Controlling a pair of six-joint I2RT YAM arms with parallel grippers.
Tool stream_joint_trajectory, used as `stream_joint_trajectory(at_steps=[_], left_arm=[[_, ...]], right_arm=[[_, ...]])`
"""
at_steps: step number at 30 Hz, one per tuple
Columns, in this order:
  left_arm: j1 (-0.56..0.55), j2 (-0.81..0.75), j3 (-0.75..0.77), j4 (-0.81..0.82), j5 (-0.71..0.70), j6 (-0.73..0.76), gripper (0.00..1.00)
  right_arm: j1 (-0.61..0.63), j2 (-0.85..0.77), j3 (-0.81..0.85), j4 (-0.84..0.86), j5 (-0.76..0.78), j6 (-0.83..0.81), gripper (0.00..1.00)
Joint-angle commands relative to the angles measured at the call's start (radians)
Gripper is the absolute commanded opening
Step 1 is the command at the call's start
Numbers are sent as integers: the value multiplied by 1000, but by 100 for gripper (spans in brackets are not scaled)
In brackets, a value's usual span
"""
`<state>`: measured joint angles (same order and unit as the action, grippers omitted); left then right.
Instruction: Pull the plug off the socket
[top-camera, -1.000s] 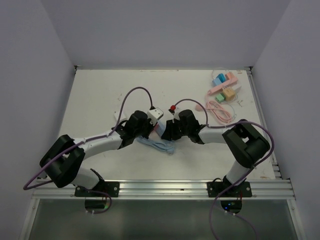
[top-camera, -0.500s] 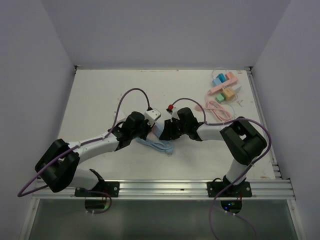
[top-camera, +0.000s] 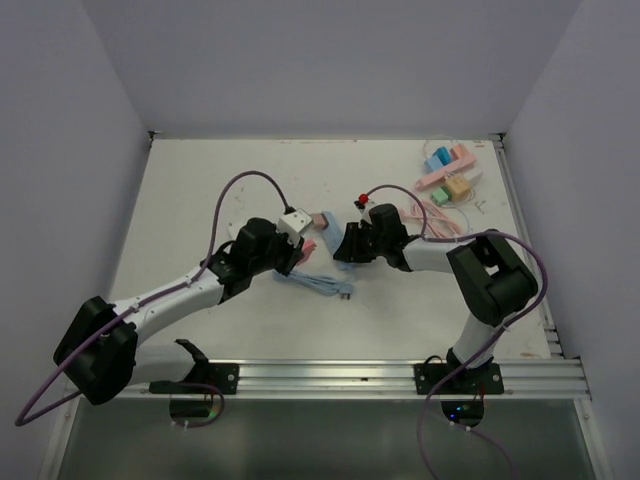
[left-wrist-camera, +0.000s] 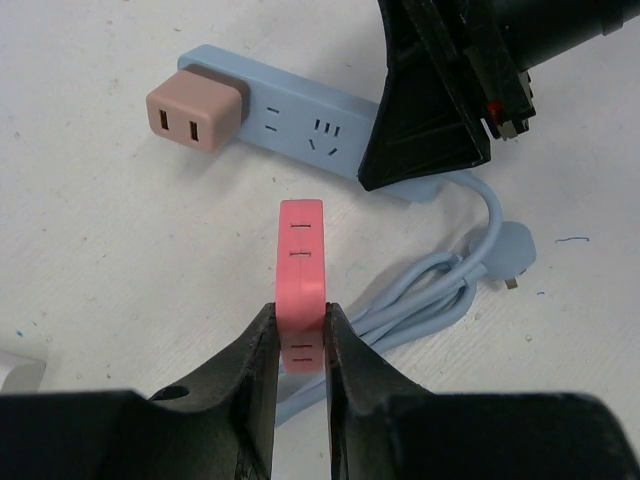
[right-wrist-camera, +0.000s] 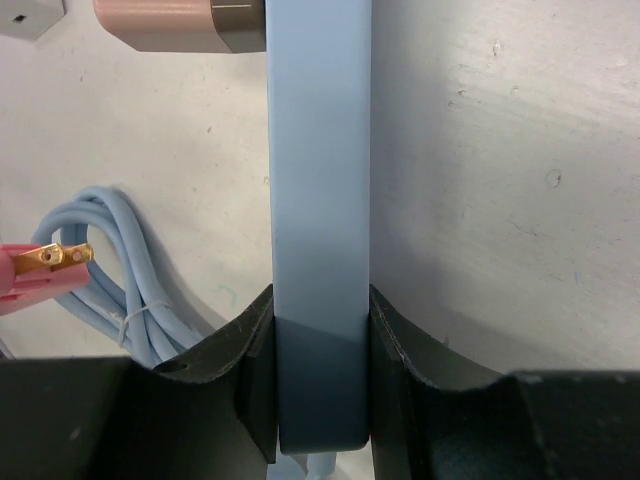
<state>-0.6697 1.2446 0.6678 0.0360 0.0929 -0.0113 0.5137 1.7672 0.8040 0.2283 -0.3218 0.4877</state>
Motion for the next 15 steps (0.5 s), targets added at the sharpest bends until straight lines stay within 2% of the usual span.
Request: stream_joint_trajectory(at_steps=[1,4,8,15], left_arm=[[12,-37,27,21,-34,-36,0],[48,-53,15,51,-97,-82,0],[152,-11,21,68,-182,-177,0],[260,104,18,203,-223,-406,0]], right_arm=[[-10,67,-49,-221,165,-3,0],[-15,55,-61,-208,159,6,0],[-21,35,-80,-175,135,8,0],[-21,6,-104,-129,107,8,0]])
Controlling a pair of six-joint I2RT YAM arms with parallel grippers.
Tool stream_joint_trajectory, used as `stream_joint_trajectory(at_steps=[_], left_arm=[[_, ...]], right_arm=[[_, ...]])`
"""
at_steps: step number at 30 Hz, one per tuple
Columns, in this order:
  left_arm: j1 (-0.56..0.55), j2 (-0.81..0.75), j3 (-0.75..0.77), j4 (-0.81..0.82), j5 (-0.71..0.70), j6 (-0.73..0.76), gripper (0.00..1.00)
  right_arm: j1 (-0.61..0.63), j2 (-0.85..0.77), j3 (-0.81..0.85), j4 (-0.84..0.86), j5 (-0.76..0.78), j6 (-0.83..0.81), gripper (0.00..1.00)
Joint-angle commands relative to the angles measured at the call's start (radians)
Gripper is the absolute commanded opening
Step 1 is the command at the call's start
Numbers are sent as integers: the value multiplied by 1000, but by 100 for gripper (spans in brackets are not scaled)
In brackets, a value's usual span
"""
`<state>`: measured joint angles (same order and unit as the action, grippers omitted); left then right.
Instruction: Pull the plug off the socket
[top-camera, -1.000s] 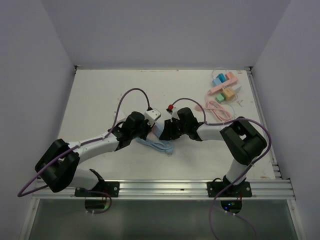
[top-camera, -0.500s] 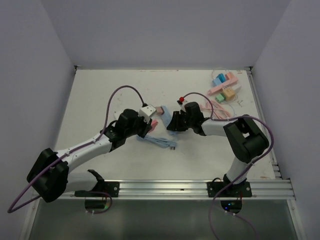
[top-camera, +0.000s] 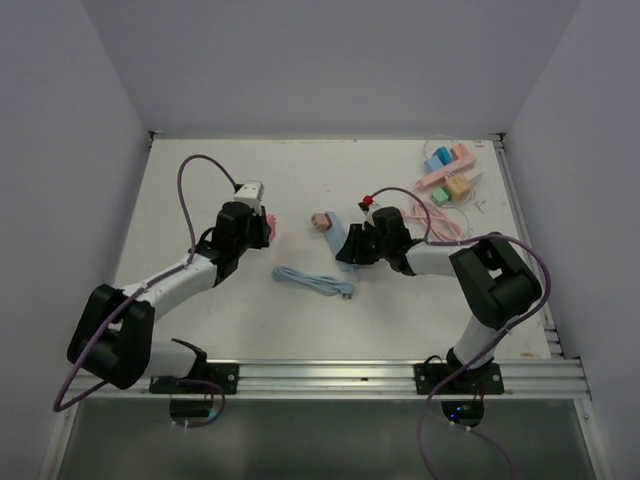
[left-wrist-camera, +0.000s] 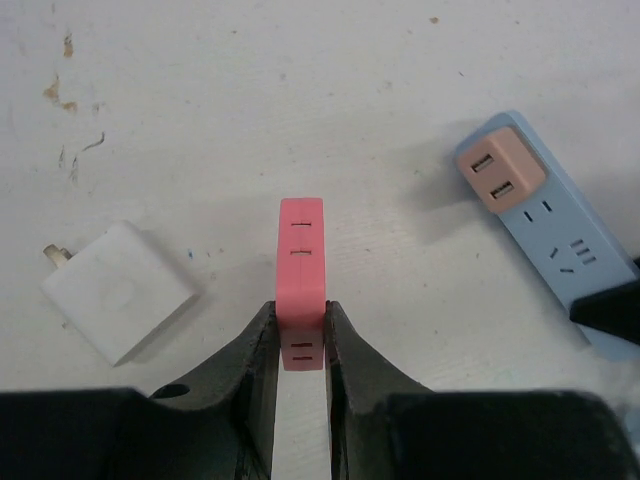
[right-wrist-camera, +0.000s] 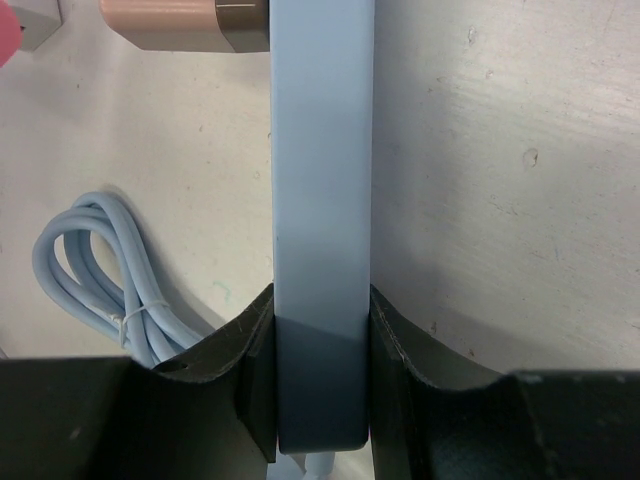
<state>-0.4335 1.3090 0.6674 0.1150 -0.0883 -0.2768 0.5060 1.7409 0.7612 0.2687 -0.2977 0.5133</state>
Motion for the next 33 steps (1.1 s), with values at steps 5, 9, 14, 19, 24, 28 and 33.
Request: stream_joint_trajectory(at_steps=[5,9,14,19,24,28,33], left_arm=[[76,179,98,204,-14,-240,0],[113,309,192,179,1,-324,0],[171,424,250,207,61,-427,0],[211,486,256,224,84,-499,8],[234,484,230,219,119,-536,30],[245,455,210,209,124,-539,46],[251,414,193,184,133,-539,63]], right_arm=[[-12,25,-68,-154,75,-15,0],[-12,20,-74,-140,63,-15,0],[-12,16,-77,-132,58,-16,0],[-11,17,-79,-125,46,-15,0],[-12,17,-79,-121,42,-16,0],[-12,17,-82,-114,35,-16,0],[-11,8,-86,-105,31,-16,0]])
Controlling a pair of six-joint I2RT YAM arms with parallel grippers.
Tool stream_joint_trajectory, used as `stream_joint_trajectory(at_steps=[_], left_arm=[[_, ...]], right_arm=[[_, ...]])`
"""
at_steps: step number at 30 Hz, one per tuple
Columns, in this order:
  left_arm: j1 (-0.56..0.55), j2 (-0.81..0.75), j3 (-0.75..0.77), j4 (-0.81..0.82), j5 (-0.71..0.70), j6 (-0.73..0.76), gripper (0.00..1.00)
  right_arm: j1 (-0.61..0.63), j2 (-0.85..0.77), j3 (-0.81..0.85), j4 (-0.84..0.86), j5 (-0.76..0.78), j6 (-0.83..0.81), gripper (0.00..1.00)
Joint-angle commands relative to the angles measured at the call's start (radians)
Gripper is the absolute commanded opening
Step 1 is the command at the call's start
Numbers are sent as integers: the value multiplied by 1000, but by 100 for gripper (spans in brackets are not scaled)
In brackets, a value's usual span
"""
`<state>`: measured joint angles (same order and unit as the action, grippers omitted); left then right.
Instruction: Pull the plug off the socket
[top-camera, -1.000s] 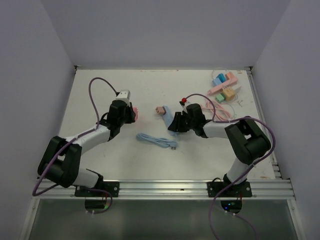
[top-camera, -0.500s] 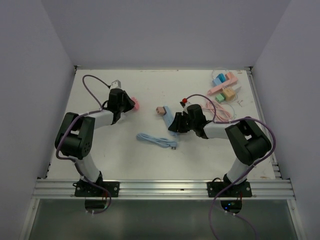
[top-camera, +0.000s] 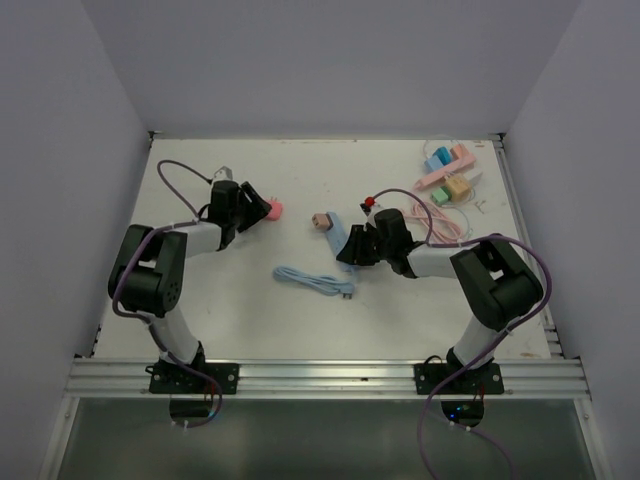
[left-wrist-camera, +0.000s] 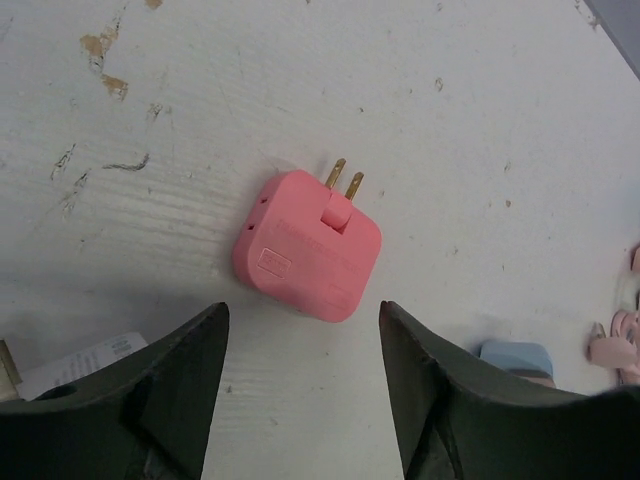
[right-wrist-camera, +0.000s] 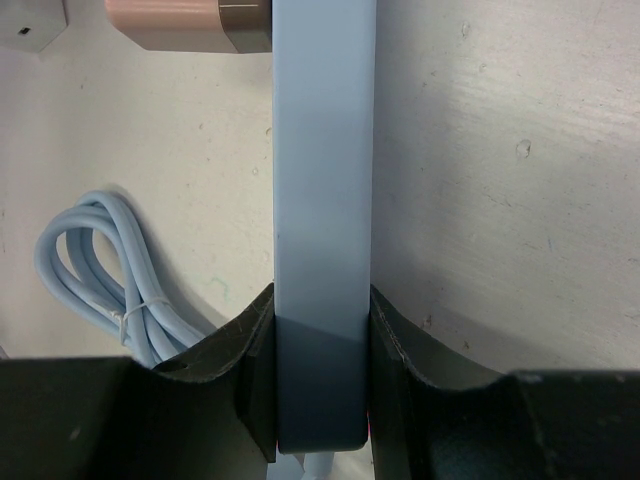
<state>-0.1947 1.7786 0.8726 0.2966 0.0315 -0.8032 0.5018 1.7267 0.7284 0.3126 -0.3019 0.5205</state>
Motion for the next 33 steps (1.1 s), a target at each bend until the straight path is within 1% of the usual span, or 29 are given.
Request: stream_joint_trajectory(at_steps=[1,2,3,4,7,11,14,15,18,24,30,33], left_arm=[[12,-74,-17,-13,15,-13,66],[12,-85,-21,-19,13,-13,76],[12,-106,-24,-24,13,-13,79],[12,-117,-35,-39,19,-16,85],[9,-171,-72,-31,63,-37,92],[-20,-229,-112,-24,87,-73,93],[-81,-257,-121,-24,67,-88,93],[-119,-257,-121,-21,64,-93,93],[-181,-234,-113,-5,54,-132,93],[-255,-144,-75,36,42,-215,91],[-296,-87,-76,65,16,-295,88],[-310,-65,-78,94,19,-323,84]], right_arm=[[-6,20,-55,-148,34,-25,0],[-5,17,-55,-147,32,-25,0],[-3,17,-55,-147,33,-27,0],[-2,16,-55,-147,30,-30,0],[12,8,-52,-144,29,-37,0],[33,-6,-53,-136,34,-43,0],[47,-9,-52,-124,17,-50,0],[55,-9,-49,-124,15,-54,0],[86,-9,-35,-133,23,-73,0],[109,-10,-30,-135,24,-82,0],[121,-15,-30,-125,15,-82,0],[126,-10,-27,-119,4,-80,0]])
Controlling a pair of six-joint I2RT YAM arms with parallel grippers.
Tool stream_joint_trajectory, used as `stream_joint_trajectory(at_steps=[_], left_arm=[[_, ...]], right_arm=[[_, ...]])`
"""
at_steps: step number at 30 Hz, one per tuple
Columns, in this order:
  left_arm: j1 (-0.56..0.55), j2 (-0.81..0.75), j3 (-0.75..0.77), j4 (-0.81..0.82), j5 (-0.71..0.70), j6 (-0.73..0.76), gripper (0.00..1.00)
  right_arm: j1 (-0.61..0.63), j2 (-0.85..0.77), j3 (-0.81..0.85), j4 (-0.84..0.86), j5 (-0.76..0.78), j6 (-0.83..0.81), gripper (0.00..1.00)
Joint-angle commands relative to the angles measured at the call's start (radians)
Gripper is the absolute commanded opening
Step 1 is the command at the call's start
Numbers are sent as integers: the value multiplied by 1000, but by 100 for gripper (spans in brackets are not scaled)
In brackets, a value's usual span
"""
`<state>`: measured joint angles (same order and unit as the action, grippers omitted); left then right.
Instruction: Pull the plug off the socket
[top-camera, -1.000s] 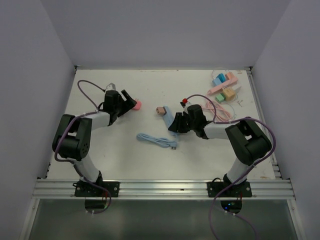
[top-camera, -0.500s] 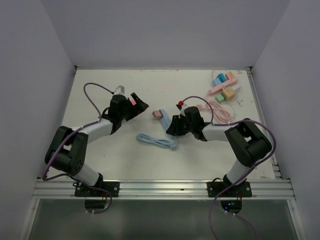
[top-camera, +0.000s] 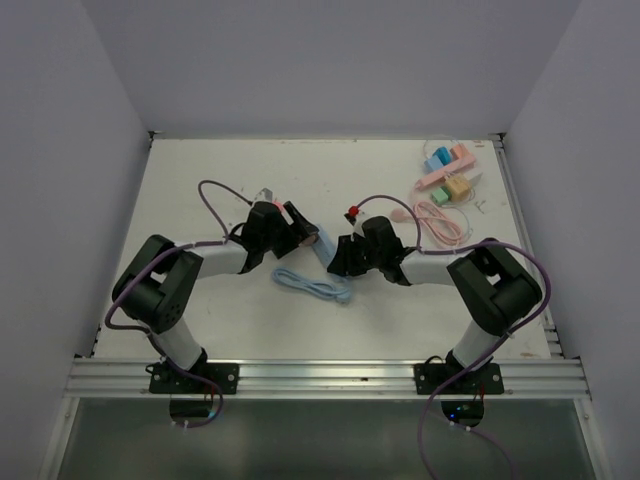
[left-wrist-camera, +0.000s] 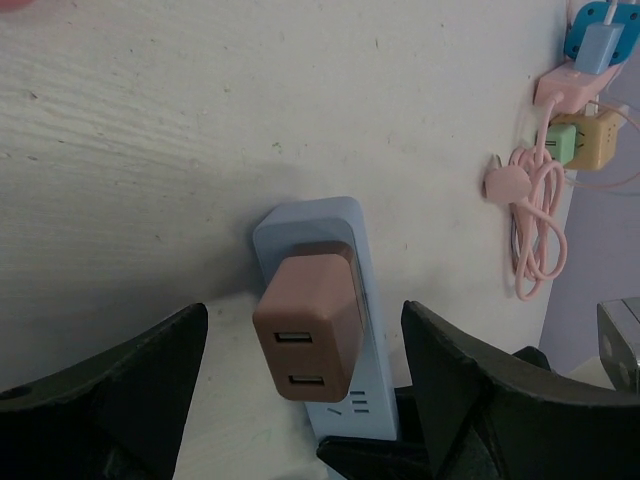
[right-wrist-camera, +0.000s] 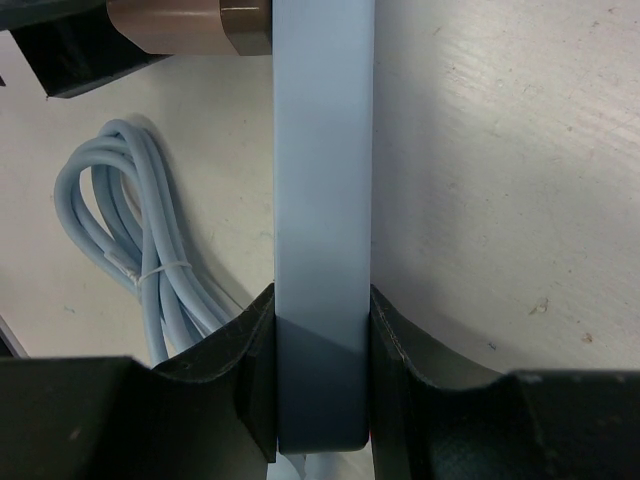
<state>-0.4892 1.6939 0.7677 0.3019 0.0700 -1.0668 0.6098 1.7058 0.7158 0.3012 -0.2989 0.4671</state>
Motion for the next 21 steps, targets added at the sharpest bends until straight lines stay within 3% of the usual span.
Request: stream_joint_trajectory(at_steps=[1,13,17,21], left_arm=[[-17,23,25,95,-19,-65,81],[-22,-2,-47,177,-50,-162,51],[-22,10,-51,189,-36,-170,32],[-22,7,-56,198,-21,-168,2]], right_arm=[[16,11,-16,-106,1,-25,0],[19,14,-19,-99,0,-19,0],[19,15,-21,-94,-2,-18,0],[19,12,-26,-80,-12,-13,0]])
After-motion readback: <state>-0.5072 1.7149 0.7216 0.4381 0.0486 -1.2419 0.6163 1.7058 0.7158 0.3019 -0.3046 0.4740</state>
